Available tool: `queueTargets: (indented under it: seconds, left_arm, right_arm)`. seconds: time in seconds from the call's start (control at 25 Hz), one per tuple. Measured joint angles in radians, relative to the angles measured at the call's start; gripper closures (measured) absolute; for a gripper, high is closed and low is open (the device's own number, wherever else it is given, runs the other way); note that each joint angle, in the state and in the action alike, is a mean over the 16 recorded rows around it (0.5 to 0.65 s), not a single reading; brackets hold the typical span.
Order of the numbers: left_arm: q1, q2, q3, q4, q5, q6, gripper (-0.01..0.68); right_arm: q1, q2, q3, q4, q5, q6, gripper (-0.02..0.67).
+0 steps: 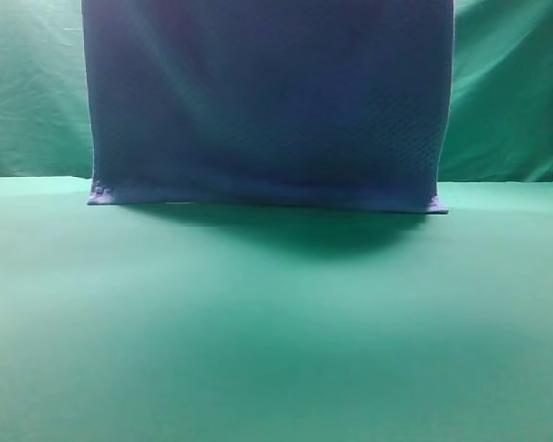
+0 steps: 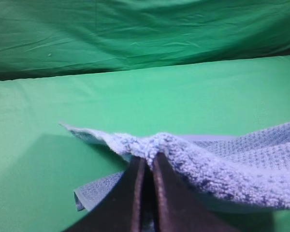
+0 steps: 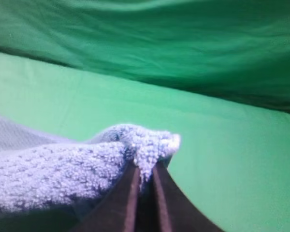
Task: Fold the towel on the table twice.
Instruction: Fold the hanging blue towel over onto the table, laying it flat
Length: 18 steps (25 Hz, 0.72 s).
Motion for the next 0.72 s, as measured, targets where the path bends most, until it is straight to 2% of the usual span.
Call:
queueTargets:
  seconds: [0.24,0.72]
  left_arm:
    - [-0.007,-0.097,0.195,-0.006,-0.049,0.001,0.673]
    - [-0.024,-0.424,0.75,-0.02,-0.223,0.015,0.673]
  right_arm:
    - [0.0,-0.105,0.202,0.003,-0.048,0.004,0.649]
    - [0.049,-0.354,0.572,0.032,-0.136,0.015,0.649]
